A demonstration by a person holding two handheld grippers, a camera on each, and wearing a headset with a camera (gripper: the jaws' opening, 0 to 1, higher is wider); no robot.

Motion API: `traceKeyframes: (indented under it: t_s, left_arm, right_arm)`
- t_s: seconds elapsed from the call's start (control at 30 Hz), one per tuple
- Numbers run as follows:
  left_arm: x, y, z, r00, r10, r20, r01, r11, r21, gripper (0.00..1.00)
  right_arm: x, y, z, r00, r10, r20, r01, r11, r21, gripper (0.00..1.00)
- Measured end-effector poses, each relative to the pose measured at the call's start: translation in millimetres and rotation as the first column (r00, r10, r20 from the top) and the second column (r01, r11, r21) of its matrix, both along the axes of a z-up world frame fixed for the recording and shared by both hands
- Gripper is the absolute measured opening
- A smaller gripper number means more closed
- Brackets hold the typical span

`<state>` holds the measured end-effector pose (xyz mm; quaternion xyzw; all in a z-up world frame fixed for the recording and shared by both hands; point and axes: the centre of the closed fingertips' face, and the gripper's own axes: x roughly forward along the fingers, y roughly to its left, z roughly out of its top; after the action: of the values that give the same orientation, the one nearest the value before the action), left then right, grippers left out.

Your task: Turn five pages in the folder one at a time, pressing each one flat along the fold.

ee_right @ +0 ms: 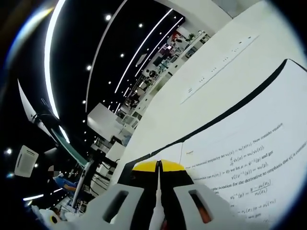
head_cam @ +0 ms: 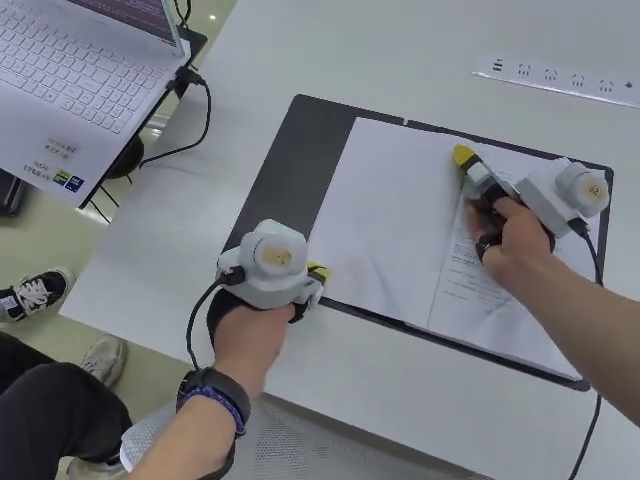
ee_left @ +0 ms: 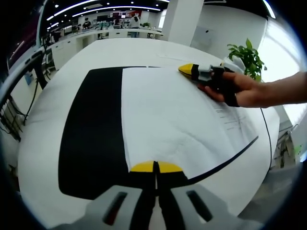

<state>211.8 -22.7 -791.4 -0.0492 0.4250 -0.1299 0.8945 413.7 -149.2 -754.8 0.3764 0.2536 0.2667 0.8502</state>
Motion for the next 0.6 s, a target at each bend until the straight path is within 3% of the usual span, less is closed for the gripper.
traceKeyframes:
  t_s: [0.1,0.2,0.6]
  left_arm:
    - [0.3,0.4,-0.5,1.000,-0.002,0.003,0.002,1.000,0.001,0.00]
    - [-0.1,0.4,-0.5,1.000,-0.006,0.005,0.006,1.000,0.000,0.00]
    - [0.6,0.9,0.1,1.000,-0.003,0.005,0.003,1.000,0.000,0.00]
  right_arm:
    - [-5.4,-0.2,-2.3,1.000,0.008,0.004,-0.008,1.000,-0.005,0.00]
    - [-13.5,3.4,-0.6,0.999,0.026,0.031,-0.025,0.998,-0.057,0.00]
    - [-48.9,2.4,2.3,0.998,0.050,0.047,-0.048,0.998,-0.045,0.00]
